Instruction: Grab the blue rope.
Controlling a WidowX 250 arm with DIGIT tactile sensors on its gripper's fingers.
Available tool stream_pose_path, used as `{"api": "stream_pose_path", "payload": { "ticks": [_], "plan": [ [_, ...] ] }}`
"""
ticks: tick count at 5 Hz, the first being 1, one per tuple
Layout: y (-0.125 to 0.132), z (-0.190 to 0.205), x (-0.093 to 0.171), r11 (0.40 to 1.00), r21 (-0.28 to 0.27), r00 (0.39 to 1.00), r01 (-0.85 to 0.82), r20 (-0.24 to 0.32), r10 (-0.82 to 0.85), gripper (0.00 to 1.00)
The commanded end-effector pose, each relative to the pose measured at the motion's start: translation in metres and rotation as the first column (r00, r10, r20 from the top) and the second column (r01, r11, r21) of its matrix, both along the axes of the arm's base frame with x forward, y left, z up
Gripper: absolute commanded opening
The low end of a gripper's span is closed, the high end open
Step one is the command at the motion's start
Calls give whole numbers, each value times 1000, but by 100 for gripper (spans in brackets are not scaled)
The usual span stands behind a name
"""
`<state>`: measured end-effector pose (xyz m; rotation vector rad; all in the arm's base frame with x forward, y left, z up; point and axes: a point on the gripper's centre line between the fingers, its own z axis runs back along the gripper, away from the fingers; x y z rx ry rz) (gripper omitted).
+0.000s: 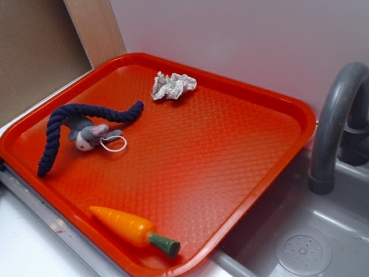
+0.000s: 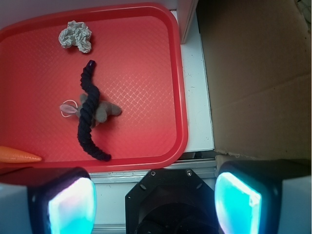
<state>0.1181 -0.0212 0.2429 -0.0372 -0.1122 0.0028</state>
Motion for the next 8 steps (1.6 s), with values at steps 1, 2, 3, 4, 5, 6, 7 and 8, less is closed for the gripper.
{"api": "stream_pose_path", "payload": {
  "ticks": [1, 2, 3, 4, 5, 6, 7, 8],
  "plan": [
    [0, 0, 0, 1000, 0, 1000, 0, 0, 0, 100],
    [-31, -12, 8, 1000, -6, 999, 5, 41, -5, 100],
    [-63, -21, 11, 1000, -11, 998, -11, 66, 12, 100],
    [-89, -31, 15, 998, -56, 1000, 12, 22, -11, 100],
    [-93, -53, 18, 998, 27, 998, -57, 21, 57, 100],
    [-87, -79, 18, 995, 29, 995, -98, -12, 99, 100],
    [-90, -107, 17, 995, 45, 994, -92, -49, 94, 100],
    [-99, -131, 18, 998, 7, 996, -69, -56, 69, 100]
  ]
}}
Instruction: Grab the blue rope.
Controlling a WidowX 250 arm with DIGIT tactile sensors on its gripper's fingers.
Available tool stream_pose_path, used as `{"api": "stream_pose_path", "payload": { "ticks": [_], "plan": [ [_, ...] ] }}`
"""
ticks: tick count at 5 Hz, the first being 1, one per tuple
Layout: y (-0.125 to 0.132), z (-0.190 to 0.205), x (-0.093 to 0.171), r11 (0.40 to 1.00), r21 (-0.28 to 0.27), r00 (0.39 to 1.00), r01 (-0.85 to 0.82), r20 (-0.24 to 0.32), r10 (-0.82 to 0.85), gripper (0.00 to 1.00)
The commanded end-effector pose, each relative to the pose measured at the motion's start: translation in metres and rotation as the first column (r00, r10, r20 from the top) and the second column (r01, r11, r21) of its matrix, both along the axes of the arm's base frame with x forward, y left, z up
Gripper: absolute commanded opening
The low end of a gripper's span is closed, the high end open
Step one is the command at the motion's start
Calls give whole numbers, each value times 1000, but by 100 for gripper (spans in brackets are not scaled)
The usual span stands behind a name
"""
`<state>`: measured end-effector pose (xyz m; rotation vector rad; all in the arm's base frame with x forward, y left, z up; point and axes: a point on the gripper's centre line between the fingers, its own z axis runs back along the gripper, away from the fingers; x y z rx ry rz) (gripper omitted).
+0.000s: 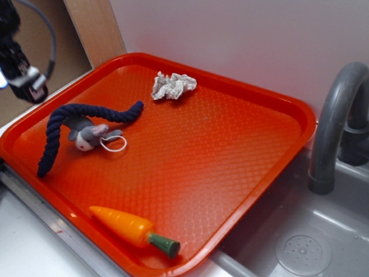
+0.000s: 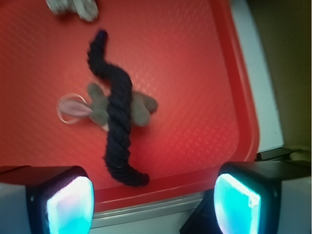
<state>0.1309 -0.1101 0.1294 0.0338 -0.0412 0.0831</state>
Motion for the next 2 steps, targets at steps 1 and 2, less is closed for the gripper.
{"api": "stream_pose_path", "payload": {
  "ticks": [1, 2],
  "plan": [
    [-27, -40, 11, 997, -54, 998, 54, 21, -53, 100],
    [-41, -59, 18, 995, -44, 996, 86, 0, -86, 100]
  ]
}}
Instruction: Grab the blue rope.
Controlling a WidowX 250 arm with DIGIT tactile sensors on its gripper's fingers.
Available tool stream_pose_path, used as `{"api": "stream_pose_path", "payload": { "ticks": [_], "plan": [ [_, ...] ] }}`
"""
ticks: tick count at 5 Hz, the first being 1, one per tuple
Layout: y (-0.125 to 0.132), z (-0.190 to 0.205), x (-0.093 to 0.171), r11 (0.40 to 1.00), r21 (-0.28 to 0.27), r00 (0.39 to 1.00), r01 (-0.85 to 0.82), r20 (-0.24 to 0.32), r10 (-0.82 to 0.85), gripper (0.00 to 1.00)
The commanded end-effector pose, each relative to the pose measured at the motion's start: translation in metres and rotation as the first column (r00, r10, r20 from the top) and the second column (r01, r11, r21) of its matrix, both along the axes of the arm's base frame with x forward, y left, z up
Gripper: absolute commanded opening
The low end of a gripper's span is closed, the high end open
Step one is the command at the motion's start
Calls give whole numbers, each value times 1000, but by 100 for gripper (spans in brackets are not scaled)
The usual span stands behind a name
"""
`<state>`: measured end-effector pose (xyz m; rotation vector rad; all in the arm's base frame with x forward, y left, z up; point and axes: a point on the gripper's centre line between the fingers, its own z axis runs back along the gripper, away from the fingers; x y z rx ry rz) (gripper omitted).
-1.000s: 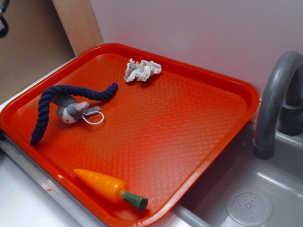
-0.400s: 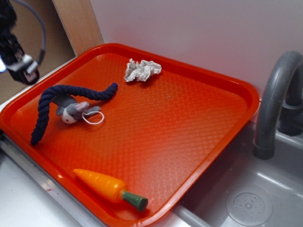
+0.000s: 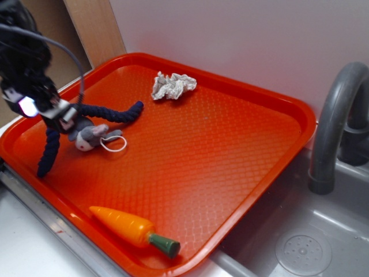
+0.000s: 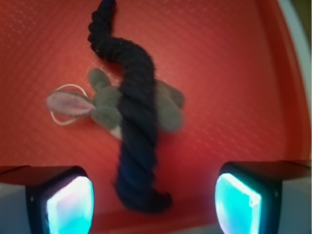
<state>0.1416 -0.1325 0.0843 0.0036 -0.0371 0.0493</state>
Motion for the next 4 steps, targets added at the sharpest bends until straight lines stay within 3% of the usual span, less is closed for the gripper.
{"api": "stream_pose_path", "payload": {
  "ticks": [1, 2, 4],
  "plan": [
    [-25, -24, 9, 997, -15, 997, 72, -24, -72, 100],
    [-26, -25, 7, 997, 24, 997, 76, -21, -75, 0],
    [-23, -6, 6, 997, -5, 997, 75, -15, -75, 0]
  ]
}}
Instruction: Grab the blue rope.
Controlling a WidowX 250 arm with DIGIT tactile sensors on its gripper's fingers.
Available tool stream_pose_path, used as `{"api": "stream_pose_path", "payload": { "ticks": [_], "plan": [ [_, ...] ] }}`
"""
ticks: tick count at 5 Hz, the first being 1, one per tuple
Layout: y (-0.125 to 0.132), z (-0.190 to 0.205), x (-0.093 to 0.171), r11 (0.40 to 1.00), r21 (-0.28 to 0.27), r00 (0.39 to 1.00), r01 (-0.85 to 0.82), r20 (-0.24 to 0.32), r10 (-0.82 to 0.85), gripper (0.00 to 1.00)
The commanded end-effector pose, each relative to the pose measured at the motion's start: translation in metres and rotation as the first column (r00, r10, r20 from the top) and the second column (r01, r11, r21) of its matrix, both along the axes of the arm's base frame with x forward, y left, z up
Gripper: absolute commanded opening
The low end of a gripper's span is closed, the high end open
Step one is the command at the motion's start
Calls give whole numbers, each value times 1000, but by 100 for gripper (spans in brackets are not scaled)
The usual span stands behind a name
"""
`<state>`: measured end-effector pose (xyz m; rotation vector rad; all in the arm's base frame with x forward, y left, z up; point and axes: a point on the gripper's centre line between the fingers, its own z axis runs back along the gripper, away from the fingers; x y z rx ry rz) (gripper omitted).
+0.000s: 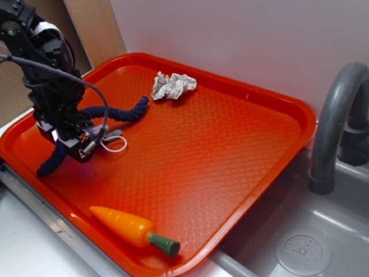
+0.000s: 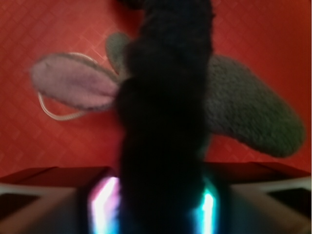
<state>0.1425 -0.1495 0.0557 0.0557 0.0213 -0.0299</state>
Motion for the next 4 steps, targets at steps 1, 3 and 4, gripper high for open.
{"api": "stream_pose_path", "payload": {
  "ticks": [1, 3, 4],
  "plan": [
    [-2, 49, 13, 992, -115, 996, -47, 66, 55, 0],
    [2, 130, 38, 979, -204, 988, 11, 156, 21, 0],
    [3, 174, 39, 980, -194, 966, 38, 258, 14, 0]
  ]
}}
